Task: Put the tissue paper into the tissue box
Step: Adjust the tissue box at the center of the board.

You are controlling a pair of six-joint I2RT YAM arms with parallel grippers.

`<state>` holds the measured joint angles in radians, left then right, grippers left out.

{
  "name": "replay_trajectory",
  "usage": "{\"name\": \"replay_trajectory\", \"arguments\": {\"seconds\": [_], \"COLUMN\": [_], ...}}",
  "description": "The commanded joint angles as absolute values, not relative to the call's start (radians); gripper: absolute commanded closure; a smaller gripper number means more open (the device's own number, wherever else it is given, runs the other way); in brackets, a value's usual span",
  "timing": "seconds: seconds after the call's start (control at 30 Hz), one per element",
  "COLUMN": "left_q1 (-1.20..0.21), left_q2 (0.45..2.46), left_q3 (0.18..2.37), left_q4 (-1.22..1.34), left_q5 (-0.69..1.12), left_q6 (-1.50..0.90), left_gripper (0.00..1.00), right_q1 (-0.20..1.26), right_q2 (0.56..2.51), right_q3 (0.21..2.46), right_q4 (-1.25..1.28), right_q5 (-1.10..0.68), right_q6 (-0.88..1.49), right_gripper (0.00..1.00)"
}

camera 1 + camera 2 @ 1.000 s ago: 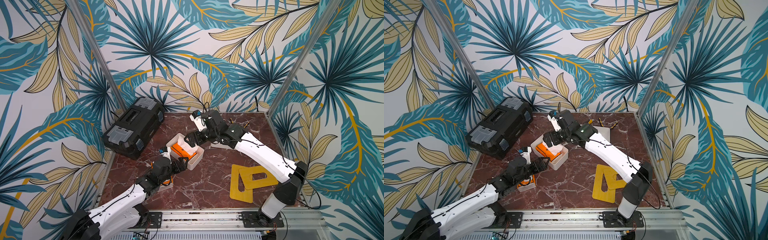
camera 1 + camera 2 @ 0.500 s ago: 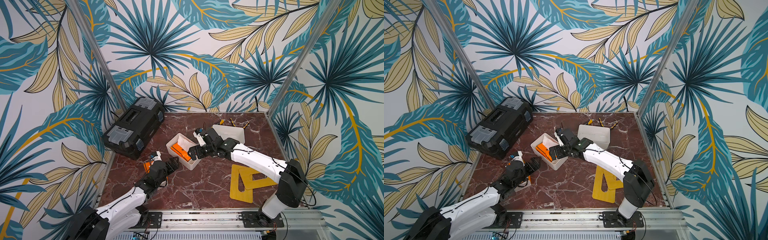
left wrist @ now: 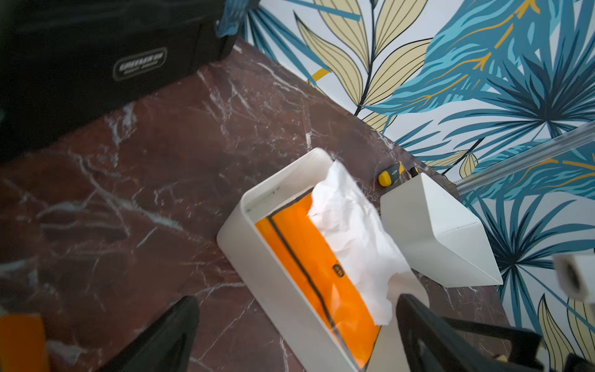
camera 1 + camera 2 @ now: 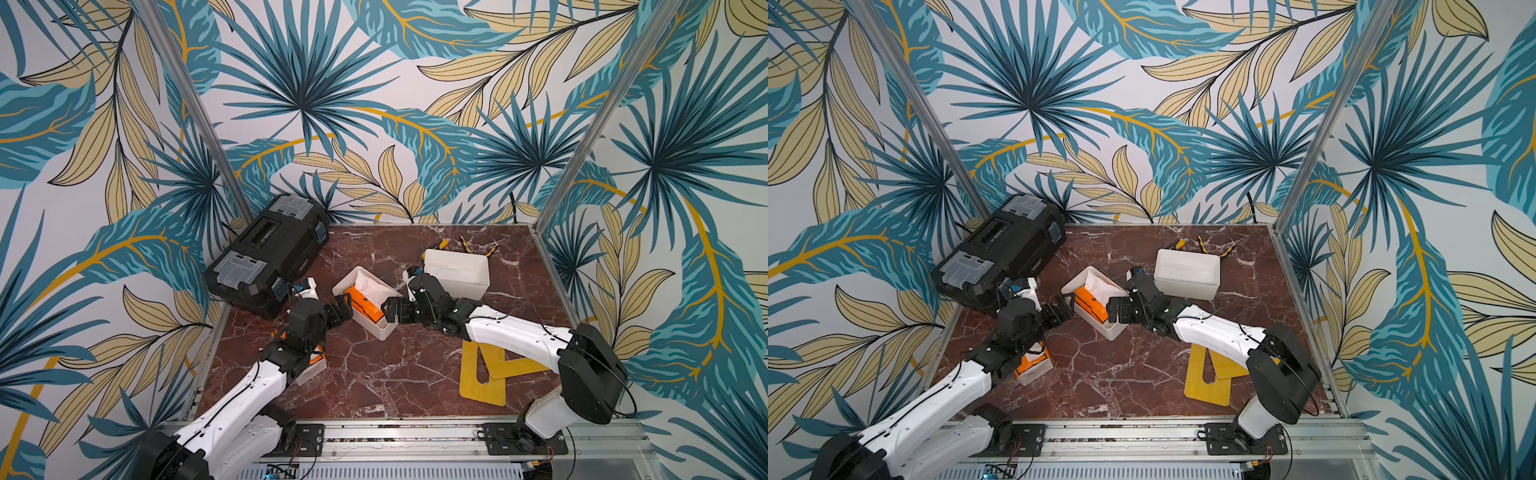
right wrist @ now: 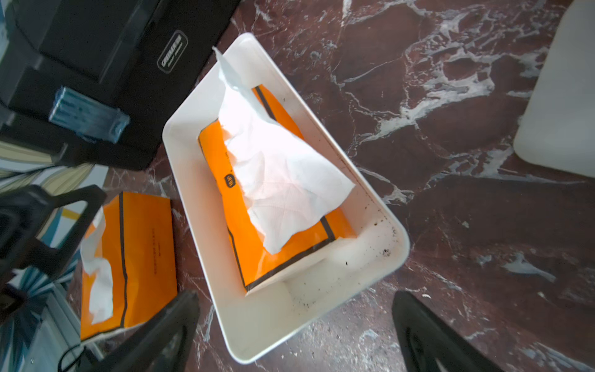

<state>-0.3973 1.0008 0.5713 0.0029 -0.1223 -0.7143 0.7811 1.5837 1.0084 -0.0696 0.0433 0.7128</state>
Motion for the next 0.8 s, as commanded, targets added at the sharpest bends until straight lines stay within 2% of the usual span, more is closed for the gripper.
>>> {"name": "replay_trajectory", "arguments": {"seconds": [0.0,0.2,0.37,0.57,0.77], "left_q1": [-0.361,-0.281,-0.213,-0.189,-0.188], "left_q2": [1.119,1.43,1.638,1.752,1.747], "left_q3": [0.719,0.965,1.126,1.196,1.145], "left_q4": [-0.01,-0.019,-0.057,-0.088,-0.053], "left_q5": [-0.057,0.125,0.23,0.262,0.312], "left_q6": [-0.589,-0.564,-0.561,-0.526,-0.547], "left_gripper": [0.0,0.0,0.0,0.0,0.0], "right_q1": [0.798,0.847,0.862,0.861,0.858], "right_q2": [1.573,1.64,1.673,1.688,1.723], "right_q3": [0.933,0.893,0.905,0.899,0.926], "right_q4": [0.134,0.287,0.306,0.306,0.327], "right_q5": [0.105,0.112,0.126,0.165,0.137], "right_q6": [0.886,0.986,1.006,1.008,0.993], "right_gripper": [0.0,0.0,0.0,0.0,0.0]}}
